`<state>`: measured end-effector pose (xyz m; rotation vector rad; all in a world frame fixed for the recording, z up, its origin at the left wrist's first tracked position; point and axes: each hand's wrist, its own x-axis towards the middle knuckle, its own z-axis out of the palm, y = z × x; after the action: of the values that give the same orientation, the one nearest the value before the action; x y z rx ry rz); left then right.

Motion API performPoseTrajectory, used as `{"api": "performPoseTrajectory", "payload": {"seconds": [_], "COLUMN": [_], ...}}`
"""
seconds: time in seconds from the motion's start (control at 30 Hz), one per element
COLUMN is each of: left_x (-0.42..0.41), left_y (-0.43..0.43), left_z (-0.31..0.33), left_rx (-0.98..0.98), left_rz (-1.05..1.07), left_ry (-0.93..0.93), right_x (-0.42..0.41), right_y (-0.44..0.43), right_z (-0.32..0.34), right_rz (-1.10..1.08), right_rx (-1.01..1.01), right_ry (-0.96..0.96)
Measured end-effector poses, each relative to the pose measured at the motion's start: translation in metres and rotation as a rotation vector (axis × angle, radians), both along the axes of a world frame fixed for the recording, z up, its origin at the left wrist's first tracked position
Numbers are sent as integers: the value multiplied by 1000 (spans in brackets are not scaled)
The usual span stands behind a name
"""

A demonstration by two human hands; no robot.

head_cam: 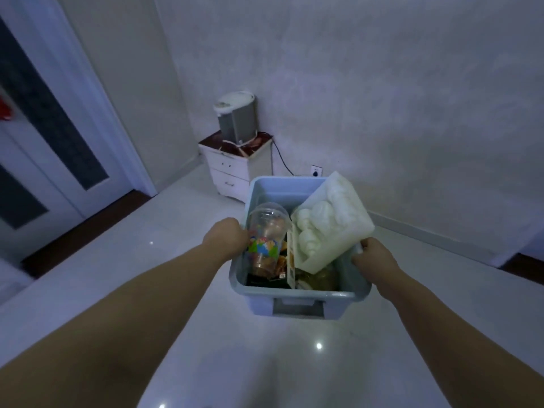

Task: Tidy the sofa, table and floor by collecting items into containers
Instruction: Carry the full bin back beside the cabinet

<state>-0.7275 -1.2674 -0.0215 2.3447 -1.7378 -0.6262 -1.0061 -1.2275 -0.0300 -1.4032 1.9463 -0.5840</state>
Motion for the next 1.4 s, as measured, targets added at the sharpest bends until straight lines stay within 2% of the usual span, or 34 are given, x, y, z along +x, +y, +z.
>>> {"api": "performPoseTrajectory", "payload": {"seconds": [0.23,0.5,0.73,1.03,1.4], "left_x": [159,326,407,499,619], "left_y": [-12,-66,-124,-254,-400], "left_z": [-18,-31,-43,-46,-48], "left_rx": [32,65,68,153,139], "left_rz": [116,182,240,379,518], "left_ry": [33,-16,-17,-55,2], "right_x": [156,321,407,507,630], "right_y": [-41,-104,-182,-335,-513], "right_z": [-5,-32,-44,-59,-45], "right_rz": [118,132,190,290,402], "right_rx": [61,98,107,187,235], "right_ry": [35,-15,26,10,-132]}}
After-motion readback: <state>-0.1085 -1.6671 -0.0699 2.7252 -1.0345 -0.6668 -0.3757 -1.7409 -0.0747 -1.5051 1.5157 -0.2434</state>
